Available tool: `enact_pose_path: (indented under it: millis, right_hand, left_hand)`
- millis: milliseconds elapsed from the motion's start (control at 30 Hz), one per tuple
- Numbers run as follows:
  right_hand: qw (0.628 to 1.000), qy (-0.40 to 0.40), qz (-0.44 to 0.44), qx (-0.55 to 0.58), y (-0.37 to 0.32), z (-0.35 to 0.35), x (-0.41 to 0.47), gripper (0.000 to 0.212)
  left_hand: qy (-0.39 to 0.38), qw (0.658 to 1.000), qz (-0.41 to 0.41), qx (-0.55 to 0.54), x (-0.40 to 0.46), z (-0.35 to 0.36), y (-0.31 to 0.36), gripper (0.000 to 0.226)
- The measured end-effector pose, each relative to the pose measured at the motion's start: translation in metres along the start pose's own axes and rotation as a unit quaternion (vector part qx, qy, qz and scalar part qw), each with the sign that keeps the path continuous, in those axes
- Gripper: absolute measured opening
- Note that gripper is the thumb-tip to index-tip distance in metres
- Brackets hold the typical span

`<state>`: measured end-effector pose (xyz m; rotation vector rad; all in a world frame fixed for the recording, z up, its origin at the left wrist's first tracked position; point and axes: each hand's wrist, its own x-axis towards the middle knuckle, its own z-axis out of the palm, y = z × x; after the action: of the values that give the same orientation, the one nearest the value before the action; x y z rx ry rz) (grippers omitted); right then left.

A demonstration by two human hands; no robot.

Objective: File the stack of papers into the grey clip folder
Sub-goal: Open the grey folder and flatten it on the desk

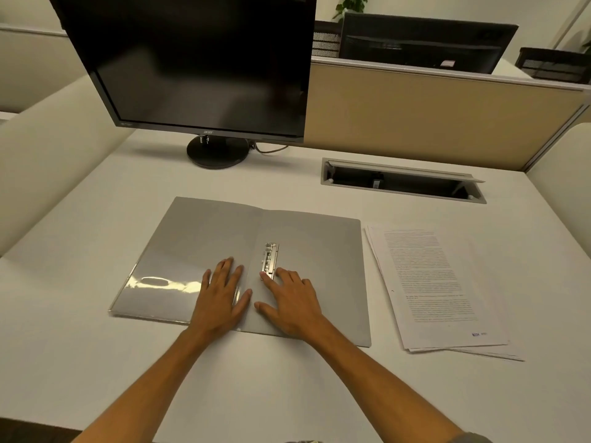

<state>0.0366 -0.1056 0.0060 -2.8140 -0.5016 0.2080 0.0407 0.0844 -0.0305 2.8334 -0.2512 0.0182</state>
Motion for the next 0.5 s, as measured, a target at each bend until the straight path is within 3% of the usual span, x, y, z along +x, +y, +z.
enact_pose_path:
  millis: [300, 500]
  right_hand:
    - [0.996, 0.080, -0.011, -0.048, -0.002, 0.019, 0.004, 0.060]
    - [0.985, 0.156, -0.012, -0.070, -0.005, 0.017, 0.017, 0.034]
  left_hand:
    - [0.023, 0.999, -0.001, -0.029, -0.003, 0.008, -0.006, 0.075]
    - [0.028, 0.999, -0.004, -0.033, -0.004, 0.007, -0.006, 0.076]
